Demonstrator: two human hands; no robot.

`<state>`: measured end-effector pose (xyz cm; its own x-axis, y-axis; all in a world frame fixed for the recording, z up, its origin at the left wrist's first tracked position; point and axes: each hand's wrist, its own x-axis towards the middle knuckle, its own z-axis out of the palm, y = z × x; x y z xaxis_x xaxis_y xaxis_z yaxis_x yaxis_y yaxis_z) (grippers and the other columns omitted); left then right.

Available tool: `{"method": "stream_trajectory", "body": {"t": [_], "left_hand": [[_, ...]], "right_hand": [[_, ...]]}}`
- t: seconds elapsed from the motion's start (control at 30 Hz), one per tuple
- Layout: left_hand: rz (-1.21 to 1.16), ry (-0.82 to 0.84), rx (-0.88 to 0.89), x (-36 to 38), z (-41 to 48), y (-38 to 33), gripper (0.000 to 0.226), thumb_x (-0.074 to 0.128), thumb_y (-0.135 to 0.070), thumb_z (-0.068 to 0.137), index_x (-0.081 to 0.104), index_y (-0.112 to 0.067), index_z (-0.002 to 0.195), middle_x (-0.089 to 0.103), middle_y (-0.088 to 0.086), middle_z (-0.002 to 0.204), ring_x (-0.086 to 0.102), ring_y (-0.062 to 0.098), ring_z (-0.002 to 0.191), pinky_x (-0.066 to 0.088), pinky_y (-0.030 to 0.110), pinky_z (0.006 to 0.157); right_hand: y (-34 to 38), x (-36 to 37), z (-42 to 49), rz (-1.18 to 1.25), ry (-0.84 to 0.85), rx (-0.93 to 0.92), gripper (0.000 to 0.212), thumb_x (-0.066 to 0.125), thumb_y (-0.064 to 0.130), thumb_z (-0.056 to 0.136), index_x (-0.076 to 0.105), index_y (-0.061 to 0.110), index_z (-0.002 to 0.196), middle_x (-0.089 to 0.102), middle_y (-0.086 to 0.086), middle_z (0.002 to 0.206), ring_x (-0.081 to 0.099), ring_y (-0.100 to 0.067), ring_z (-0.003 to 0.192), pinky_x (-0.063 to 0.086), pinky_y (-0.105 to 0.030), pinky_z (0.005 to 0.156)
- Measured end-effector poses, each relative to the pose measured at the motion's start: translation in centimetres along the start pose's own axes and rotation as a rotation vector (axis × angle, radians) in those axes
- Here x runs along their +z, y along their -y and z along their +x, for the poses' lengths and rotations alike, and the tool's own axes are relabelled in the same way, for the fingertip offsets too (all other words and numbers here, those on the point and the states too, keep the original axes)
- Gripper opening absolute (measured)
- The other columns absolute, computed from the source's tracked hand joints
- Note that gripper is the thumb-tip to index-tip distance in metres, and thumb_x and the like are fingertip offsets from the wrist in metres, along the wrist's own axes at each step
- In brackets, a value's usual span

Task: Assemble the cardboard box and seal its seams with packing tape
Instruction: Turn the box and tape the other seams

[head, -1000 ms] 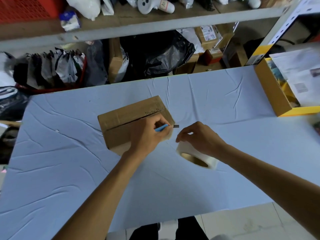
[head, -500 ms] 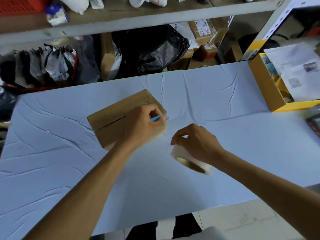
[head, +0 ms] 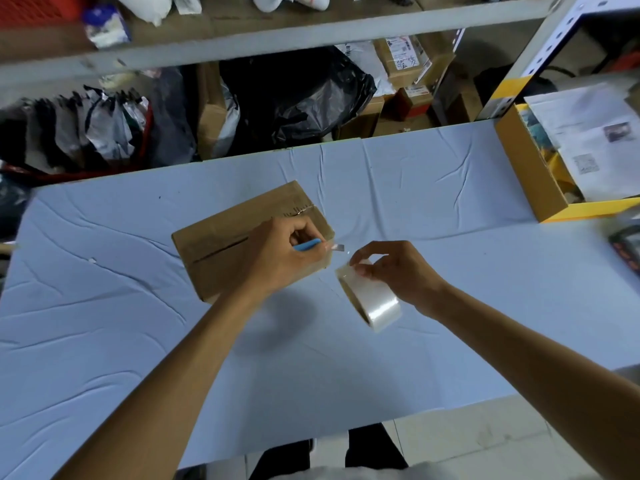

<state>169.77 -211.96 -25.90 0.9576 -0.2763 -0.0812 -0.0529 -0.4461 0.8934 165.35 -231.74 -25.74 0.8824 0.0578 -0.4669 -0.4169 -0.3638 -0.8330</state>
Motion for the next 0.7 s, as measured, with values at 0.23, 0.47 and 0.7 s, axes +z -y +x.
{"method": "stream_trajectory", "body": {"t": [0.23, 0.47, 0.7], "left_hand": [[0.009, -0.016, -0.018, 0.0, 0.0, -0.2, 0.010, 0.074, -0.014, 0.076, 0.068, -0.013, 0.069, 0.064, -0.006, 0.062, 0.052, 0.002, 0.057, 0.041, 0.020, 0.055], [0.042, -0.020, -0.017, -0.2, -0.2, -0.4, 0.008, 0.074, -0.018, 0.077, 0.069, -0.015, 0.071, 0.064, -0.006, 0.063, 0.052, 0.001, 0.056, 0.039, 0.016, 0.054], [0.003, -0.016, -0.006, -0.3, 0.2, -0.5, 0.008, 0.073, -0.011, 0.078, 0.069, -0.009, 0.072, 0.062, -0.009, 0.061, 0.051, 0.000, 0.055, 0.037, 0.010, 0.054]], "right_hand": [[-1.8, 0.8, 0.9, 0.211, -0.148, 0.151, 0.020, 0.068, -0.003, 0.081, 0.067, 0.012, 0.067, 0.063, -0.001, 0.067, 0.049, -0.020, 0.062, 0.031, -0.024, 0.055], [-2.5, 0.6, 1.6, 0.318, -0.278, 0.245, 0.024, 0.060, 0.001, 0.089, 0.059, 0.014, 0.070, 0.054, -0.004, 0.070, 0.049, -0.019, 0.059, 0.040, -0.036, 0.062], [-3.5, 0.8, 2.8, 0.193, -0.181, 0.232, 0.021, 0.061, 0.029, 0.092, 0.053, 0.009, 0.095, 0.053, -0.004, 0.083, 0.050, -0.020, 0.074, 0.042, -0.034, 0.067]]}}
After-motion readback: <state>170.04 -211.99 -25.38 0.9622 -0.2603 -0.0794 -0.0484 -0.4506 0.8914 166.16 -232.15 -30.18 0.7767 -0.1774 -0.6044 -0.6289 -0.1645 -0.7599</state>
